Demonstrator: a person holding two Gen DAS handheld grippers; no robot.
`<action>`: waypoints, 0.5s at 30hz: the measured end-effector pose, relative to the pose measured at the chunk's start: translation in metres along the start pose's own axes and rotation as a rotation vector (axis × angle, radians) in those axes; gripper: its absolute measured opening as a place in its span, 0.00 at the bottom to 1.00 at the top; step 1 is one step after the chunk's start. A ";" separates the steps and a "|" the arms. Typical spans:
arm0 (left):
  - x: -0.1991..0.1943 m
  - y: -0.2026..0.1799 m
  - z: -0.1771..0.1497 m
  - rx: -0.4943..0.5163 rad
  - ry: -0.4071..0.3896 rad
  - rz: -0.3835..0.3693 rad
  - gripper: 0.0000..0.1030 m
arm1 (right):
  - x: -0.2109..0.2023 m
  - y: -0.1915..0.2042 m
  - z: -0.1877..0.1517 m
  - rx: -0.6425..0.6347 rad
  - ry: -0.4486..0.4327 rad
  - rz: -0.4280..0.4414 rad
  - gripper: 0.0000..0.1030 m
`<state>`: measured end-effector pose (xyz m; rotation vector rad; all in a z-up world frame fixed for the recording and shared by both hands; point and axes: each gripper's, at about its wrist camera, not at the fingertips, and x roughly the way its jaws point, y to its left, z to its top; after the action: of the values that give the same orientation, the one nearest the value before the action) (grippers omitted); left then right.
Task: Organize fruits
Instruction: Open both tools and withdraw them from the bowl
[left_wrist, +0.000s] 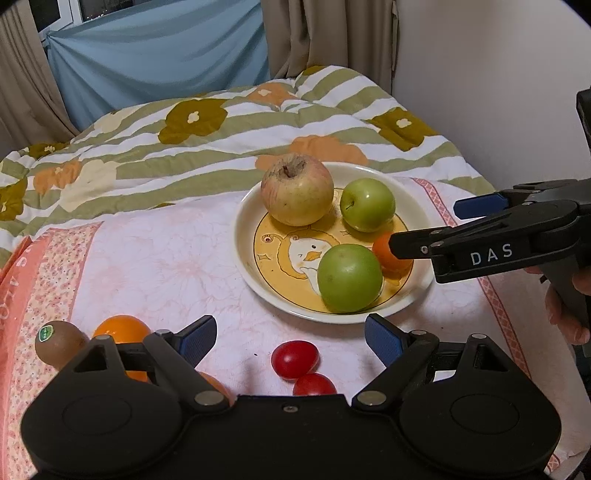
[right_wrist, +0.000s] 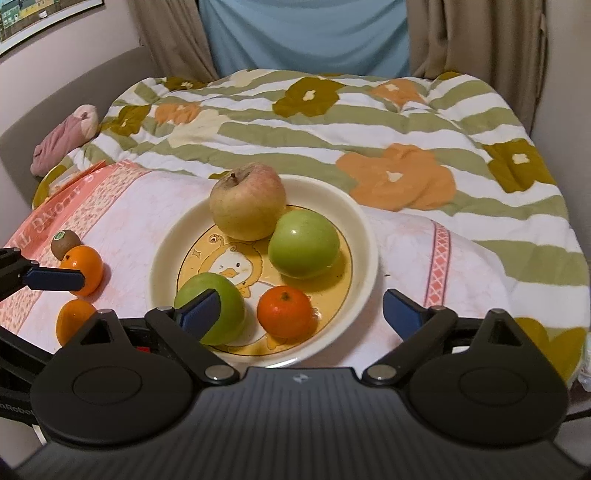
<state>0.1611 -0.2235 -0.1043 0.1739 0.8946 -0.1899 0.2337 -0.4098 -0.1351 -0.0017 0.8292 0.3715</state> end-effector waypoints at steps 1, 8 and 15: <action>-0.003 0.000 0.001 0.001 -0.006 0.001 0.88 | -0.004 0.001 0.000 0.000 -0.004 -0.005 1.00; -0.029 -0.001 0.000 0.002 -0.058 -0.003 0.88 | -0.041 0.013 -0.003 -0.023 -0.032 -0.036 1.00; -0.059 0.002 -0.008 -0.006 -0.104 0.000 0.88 | -0.080 0.022 -0.006 -0.009 -0.071 -0.069 1.00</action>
<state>0.1194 -0.2146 -0.0632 0.1573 0.7919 -0.1943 0.1731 -0.4154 -0.0787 -0.0247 0.7555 0.3088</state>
